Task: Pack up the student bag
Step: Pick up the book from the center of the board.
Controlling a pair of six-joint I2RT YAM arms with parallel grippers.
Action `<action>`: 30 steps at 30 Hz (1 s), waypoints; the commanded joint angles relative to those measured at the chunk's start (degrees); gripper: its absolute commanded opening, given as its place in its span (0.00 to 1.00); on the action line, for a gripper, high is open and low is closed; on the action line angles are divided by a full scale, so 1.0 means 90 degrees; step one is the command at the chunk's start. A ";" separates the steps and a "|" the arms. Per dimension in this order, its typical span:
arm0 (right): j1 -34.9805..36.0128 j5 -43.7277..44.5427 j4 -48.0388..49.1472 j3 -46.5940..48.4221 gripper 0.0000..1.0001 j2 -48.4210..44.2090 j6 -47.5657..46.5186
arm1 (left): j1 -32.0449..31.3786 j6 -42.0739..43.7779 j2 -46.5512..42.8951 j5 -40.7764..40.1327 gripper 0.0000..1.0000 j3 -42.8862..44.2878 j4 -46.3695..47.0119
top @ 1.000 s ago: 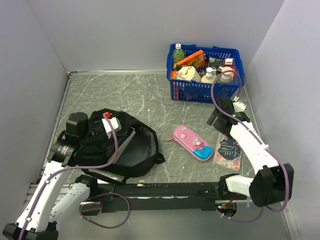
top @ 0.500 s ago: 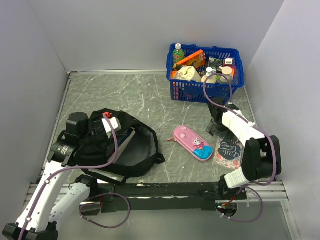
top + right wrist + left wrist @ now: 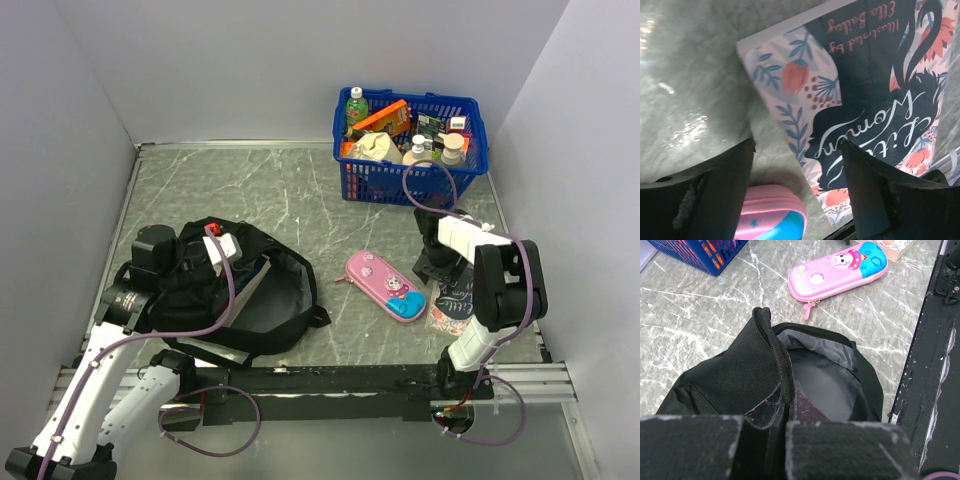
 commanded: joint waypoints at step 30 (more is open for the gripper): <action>0.0226 -0.1064 0.0414 -0.0107 0.00 -0.2340 -0.0540 | -0.0038 -0.0026 0.0027 0.0388 0.01 0.0152 0.0559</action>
